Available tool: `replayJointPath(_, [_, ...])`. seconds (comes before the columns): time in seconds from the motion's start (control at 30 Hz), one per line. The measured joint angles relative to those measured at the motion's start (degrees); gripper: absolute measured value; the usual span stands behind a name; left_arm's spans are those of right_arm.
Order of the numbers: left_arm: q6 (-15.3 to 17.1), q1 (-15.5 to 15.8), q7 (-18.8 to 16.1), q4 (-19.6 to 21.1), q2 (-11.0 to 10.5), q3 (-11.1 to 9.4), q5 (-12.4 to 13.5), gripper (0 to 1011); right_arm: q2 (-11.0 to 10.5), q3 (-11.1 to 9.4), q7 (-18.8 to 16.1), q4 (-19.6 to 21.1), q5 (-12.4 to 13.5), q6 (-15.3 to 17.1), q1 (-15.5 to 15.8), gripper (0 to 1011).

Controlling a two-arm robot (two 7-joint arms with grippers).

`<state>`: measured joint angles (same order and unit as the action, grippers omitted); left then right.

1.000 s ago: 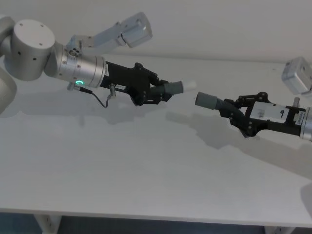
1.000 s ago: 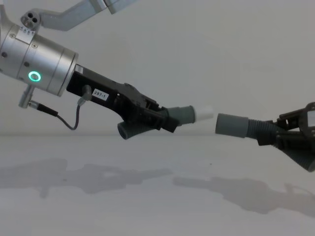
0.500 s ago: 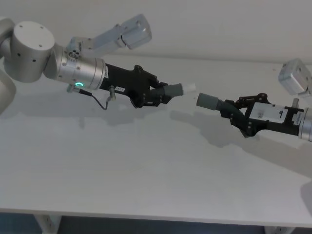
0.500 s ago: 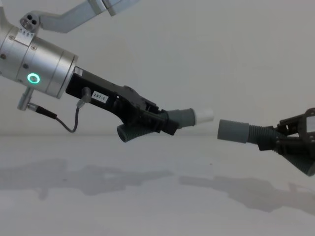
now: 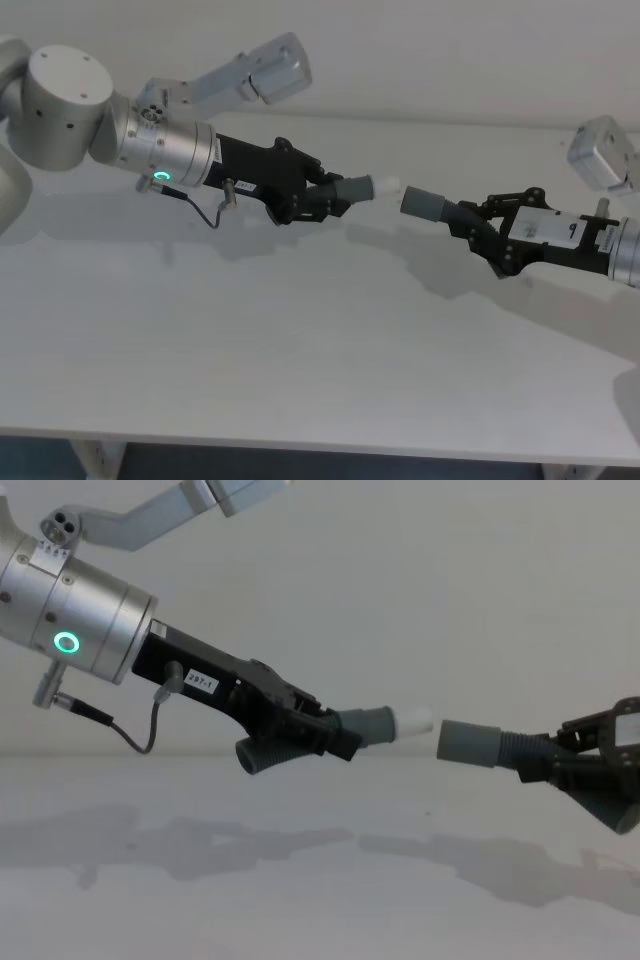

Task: Use both hands to pick up one end of the pipe from the table, align the ends, and insert them.

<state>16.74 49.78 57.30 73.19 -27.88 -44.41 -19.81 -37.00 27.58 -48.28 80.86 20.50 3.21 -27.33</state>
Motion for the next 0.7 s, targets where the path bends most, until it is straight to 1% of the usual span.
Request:
replayJointPath(0.37, [-0.07,0.80,0.14,-1.31,0.35,-0.93,-0.20,347,0.17,0.47,-0.35,-0.44,0.83,-0.75,-0.68,244])
replayJointPath(0.7, [-0.92,1.63,0.76,-3.03,1.03,-1.70,-0.49,347,0.36,0.97,-0.55,-0.95,1.21,-1.25,-1.22,244])
